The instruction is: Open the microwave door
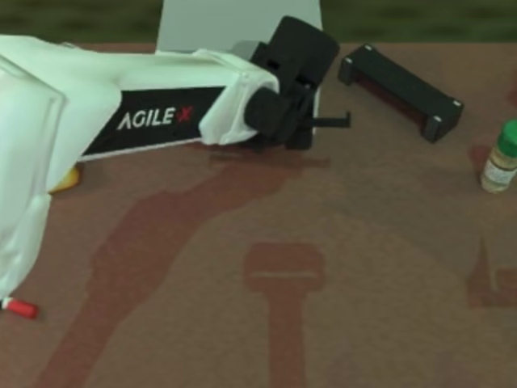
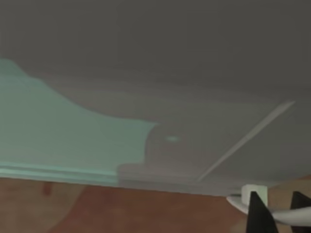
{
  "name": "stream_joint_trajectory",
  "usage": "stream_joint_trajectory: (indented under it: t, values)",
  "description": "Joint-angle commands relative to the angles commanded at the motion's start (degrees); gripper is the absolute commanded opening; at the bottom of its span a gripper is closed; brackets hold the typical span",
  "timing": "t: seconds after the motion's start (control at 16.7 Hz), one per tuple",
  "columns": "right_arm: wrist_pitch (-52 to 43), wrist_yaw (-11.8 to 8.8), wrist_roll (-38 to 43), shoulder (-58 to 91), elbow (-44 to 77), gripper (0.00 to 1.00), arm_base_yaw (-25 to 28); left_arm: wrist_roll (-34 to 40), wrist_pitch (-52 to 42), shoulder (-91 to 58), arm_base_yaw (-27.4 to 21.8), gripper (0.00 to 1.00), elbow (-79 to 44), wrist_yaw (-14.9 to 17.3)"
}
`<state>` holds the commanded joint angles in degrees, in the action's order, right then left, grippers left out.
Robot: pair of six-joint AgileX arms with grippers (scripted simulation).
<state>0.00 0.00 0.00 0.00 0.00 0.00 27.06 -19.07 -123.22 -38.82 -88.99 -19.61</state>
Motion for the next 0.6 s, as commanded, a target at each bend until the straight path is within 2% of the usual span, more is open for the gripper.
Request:
stream_joint_trajectory:
  t: [0.6]
  values:
    - [0.00, 0.00, 0.00, 0.00, 0.00, 1.00, 0.00, -1.24, 0.96, 0.91, 0.30, 0.00, 1.58, 0.66]
